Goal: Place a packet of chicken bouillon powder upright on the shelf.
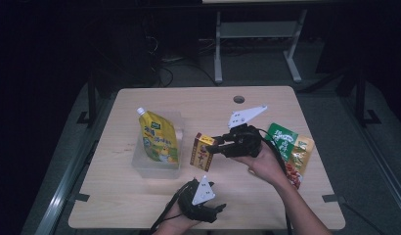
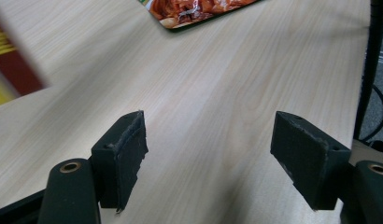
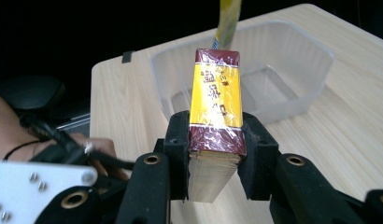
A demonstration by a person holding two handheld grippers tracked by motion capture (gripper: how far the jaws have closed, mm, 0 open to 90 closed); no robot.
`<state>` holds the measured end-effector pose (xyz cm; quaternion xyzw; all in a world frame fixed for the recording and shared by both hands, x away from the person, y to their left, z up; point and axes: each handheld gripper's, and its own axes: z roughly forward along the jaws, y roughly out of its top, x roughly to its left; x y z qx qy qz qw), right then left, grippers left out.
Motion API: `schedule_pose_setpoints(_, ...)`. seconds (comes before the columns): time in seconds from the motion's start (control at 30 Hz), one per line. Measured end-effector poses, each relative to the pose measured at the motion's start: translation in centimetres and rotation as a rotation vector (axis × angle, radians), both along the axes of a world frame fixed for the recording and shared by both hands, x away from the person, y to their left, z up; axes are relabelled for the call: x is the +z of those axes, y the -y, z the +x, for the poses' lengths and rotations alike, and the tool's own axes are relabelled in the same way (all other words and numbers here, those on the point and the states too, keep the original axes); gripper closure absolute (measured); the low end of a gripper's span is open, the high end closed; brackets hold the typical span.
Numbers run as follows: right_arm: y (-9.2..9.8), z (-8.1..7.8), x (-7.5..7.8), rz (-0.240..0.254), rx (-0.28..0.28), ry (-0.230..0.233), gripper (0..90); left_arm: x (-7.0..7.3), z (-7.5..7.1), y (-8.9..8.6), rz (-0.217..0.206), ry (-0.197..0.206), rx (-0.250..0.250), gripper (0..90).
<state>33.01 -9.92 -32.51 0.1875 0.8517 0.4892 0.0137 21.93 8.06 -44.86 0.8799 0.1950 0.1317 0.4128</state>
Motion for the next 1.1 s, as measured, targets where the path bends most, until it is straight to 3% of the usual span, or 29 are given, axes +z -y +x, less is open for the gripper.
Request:
schedule_pose_setpoints(0.43,-4.3,1.0,0.9,0.011,0.119,0.028,67.2,-0.2,-0.2,0.3,0.011,0.003,-0.036,25.8)
schedule_pose_setpoints(0.67,-5.6,1.6,1.0,0.027,0.139,0.047,67.2,-0.2,-0.2,0.3,-0.021,-0.007,-0.026,25.8)
schedule_pose_setpoints(1.1,-8.9,1.9,0.8,0.008,0.186,0.062,67.1,-0.1,-0.2,0.3,-0.020,-0.003,-0.037,25.9)
